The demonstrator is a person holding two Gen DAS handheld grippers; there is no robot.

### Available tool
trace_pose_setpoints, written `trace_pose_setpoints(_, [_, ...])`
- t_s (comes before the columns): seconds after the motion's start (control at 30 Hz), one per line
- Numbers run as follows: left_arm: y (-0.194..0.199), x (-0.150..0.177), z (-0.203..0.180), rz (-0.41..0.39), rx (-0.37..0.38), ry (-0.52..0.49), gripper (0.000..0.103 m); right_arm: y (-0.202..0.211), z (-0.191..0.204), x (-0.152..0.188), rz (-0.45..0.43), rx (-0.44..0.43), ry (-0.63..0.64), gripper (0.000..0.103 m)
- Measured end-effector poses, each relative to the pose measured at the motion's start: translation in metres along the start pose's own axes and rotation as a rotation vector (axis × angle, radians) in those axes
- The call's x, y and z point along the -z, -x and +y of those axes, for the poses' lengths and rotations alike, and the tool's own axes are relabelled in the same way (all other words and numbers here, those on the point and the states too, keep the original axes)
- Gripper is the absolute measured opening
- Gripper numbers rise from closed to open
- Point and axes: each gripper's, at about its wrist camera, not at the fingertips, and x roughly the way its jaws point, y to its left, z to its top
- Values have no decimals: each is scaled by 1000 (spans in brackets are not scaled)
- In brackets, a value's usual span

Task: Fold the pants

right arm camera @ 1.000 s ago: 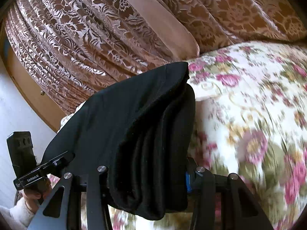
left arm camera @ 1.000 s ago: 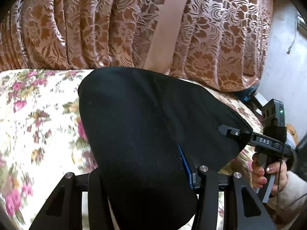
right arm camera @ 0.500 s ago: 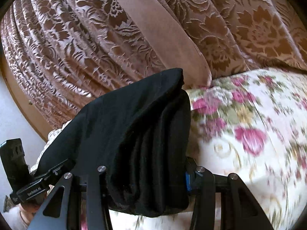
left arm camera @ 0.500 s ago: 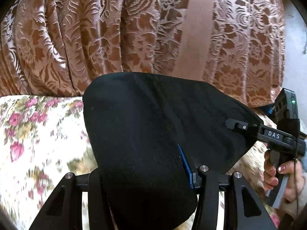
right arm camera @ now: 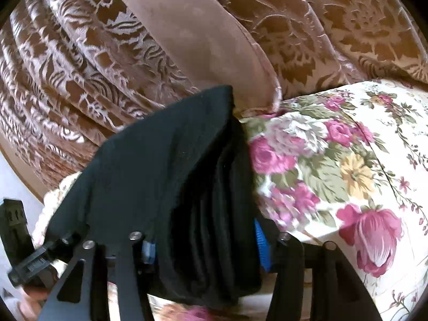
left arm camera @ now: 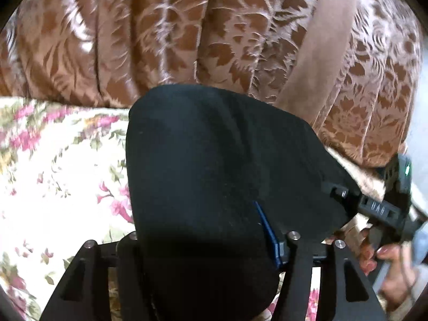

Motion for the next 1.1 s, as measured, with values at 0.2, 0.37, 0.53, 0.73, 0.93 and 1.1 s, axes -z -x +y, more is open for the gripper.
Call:
trace_pose_setpoints(0.2, [2,5,-5,-10,-58,-17,76,3,-7,3,-26,13,-22,60])
trace_pose_setpoints(0.37, [12,10,-10,-33,-121,9,84,9,3,4,-56,89,16,67])
trace_pose_setpoints(0.53, [37,19,-34,-87,-265,-46,91,38,31,14,-166,222,123,69])
trace_pose_setpoints(0.73, [70,45,-60,-110,-331,-108,100,70,50,33,-179,273,151,69])
trace_pose_setpoints(0.93, [92,75,-69,-79,-444,-111,100,103,74,63,-173,293,166,69])
trace_pose_setpoints(1.1, [105,92,-72,-75,-491,-109,100,121,92,95,-176,298,203,69])
